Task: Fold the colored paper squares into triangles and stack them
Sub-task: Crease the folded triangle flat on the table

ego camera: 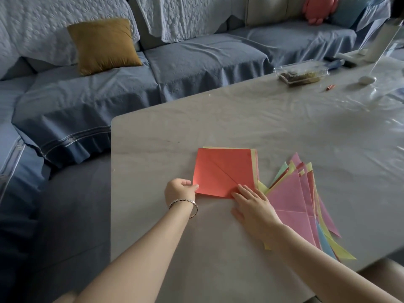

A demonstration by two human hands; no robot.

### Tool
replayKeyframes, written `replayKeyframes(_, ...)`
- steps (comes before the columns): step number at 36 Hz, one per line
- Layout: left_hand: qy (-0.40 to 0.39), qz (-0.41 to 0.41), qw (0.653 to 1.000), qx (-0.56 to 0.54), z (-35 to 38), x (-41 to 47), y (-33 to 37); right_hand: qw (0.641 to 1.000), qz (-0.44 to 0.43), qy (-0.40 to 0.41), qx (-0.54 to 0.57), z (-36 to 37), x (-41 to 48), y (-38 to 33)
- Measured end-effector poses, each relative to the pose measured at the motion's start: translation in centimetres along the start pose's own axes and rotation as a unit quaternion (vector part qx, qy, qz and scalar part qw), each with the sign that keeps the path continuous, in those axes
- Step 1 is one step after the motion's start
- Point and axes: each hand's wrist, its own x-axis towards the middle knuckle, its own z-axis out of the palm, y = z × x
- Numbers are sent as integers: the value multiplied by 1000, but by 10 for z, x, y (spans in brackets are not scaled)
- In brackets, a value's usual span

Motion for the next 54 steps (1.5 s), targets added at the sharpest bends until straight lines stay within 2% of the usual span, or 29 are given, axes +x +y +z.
replayKeyframes(4,-23,18,999,19,-17,-2,-12,996,0,90,22,15,-6,-6)
replayKeyframes(11,-34,58,993,93,-59,-8,-36,994,-42,96,35,23,-16,-19)
replayKeyframes(14,-46,65,993,83,-71,-15,-43,993,-71,90,24,22,-19,-27)
replayKeyframes(19,-96,-48,988,-113,-85,-26,-50,988,-113,102,14,21,-21,-33)
replayKeyframes(21,-108,-76,981,-145,-90,-29,-54,984,-128,122,18,24,-22,-32)
replayKeyframes(23,-127,-93,976,-148,-94,-30,-59,979,-136,146,38,28,-24,-25)
replayKeyframes(27,-172,-104,976,-84,-98,-31,-68,969,-168,167,69,32,-31,-8)
replayKeyframes(29,-160,-63,985,-7,-97,-29,-73,966,-191,156,78,32,-36,-3)
replayKeyframes(31,-145,13,983,108,-95,-24,-75,964,-207,135,94,35,-40,0)
replayKeyframes(33,-142,48,977,153,-92,-21,-70,962,-218,124,106,37,-43,1)
replayKeyframes(38,-116,71,986,94,-74,-14,-49,961,-236,93,105,33,-47,-4)
replayKeyframes(42,-74,99,988,88,-59,-12,-36,960,-248,59,120,27,-49,-4)
replayKeyframes(48,-3,190,978,83,-56,-28,-24,959,-204,40,192,8,-54,-12)
replayKeyframes(51,0,241,968,65,-63,-38,-22,948,-193,72,241,-9,-51,-18)
replayKeyframes(54,-10,291,955,62,-72,-48,-19,929,-145,136,313,-29,-43,-22)
